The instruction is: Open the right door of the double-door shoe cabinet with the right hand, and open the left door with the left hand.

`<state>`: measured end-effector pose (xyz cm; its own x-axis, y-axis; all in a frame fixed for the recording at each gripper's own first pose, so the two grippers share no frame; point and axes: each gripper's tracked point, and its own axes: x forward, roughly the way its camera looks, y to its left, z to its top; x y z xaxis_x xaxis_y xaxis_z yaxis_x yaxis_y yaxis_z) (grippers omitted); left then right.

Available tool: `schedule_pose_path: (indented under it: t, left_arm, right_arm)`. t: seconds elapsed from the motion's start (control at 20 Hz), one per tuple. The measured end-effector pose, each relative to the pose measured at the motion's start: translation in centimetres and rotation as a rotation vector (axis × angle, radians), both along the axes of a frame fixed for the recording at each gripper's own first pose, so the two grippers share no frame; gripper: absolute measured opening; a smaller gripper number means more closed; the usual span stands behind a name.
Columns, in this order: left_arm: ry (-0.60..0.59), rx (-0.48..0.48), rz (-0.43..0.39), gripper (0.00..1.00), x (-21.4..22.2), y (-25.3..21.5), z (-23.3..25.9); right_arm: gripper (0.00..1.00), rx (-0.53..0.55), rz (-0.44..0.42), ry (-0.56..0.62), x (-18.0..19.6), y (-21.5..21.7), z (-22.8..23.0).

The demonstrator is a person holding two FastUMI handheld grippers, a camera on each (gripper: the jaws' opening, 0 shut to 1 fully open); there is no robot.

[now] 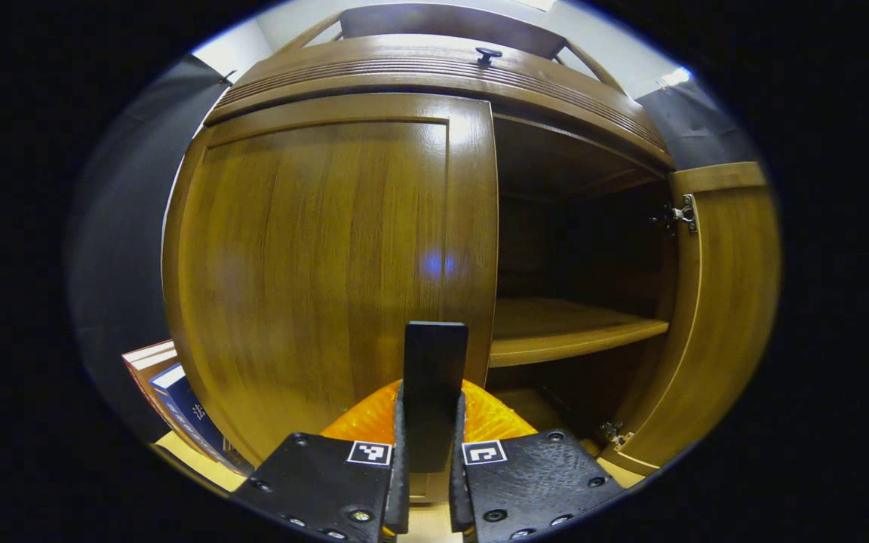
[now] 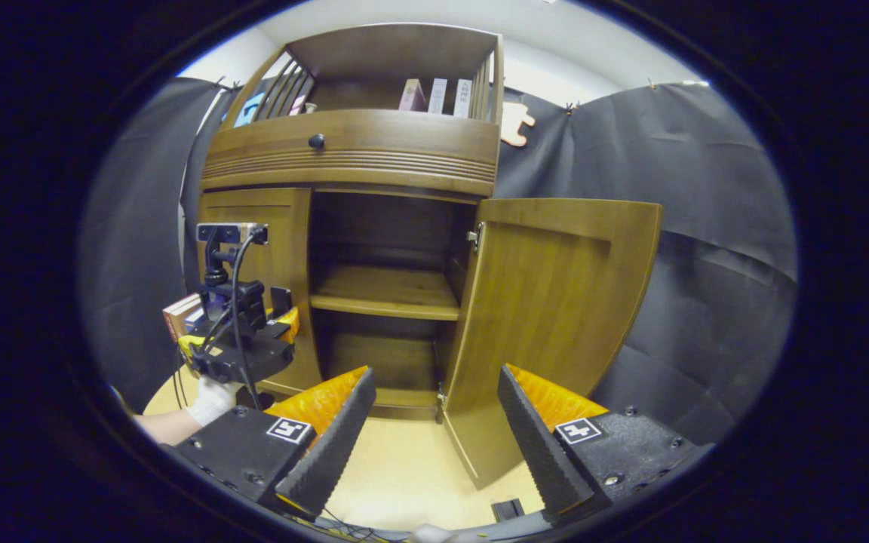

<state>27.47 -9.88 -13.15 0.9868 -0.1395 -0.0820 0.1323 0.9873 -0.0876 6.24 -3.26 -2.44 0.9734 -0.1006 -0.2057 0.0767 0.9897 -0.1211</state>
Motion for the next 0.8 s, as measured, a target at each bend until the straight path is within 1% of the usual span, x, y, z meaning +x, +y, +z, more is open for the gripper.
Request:
schedule_pose_path:
  t: [0.1,0.15,0.2,0.35,0.55,0.65,0.8]
  left_arm:
    - [-0.002,0.001,-0.027,0.2,-0.9,0.0,-0.1]
    - [-0.007,-0.002,-0.039,0.28,-1.6,0.2,0.0]
    - [-0.01,-0.001,-0.053,0.2,-2.3,0.3,0.1]
    - [0.007,-0.024,-0.094,0.2,-4.4,0.8,0.1]
    - [0.001,-0.003,-0.134,0.2,-7.4,1.9,0.3]
    - [0.009,-0.013,-0.141,0.19,-9.0,2.6,0.4]
    - [0.019,-0.003,-0.136,0.2,-11.1,4.2,0.4]
  right_arm:
    - [1.0,0.001,0.01,0.0,-0.2,0.2,0.0]
    - [1.0,-0.001,0.018,-0.001,-0.2,0.3,0.0]
    - [1.0,-0.001,0.027,0.004,-0.4,0.5,-0.3]
    - [1.0,0.021,0.081,0.033,-0.7,1.9,-1.4]
    - [1.0,0.035,0.148,0.038,-1.2,4.0,-2.0]
    - [1.0,0.035,0.171,0.033,-1.5,4.8,-2.0]
    - [1.0,0.055,0.197,0.037,-1.8,5.8,-2.5]
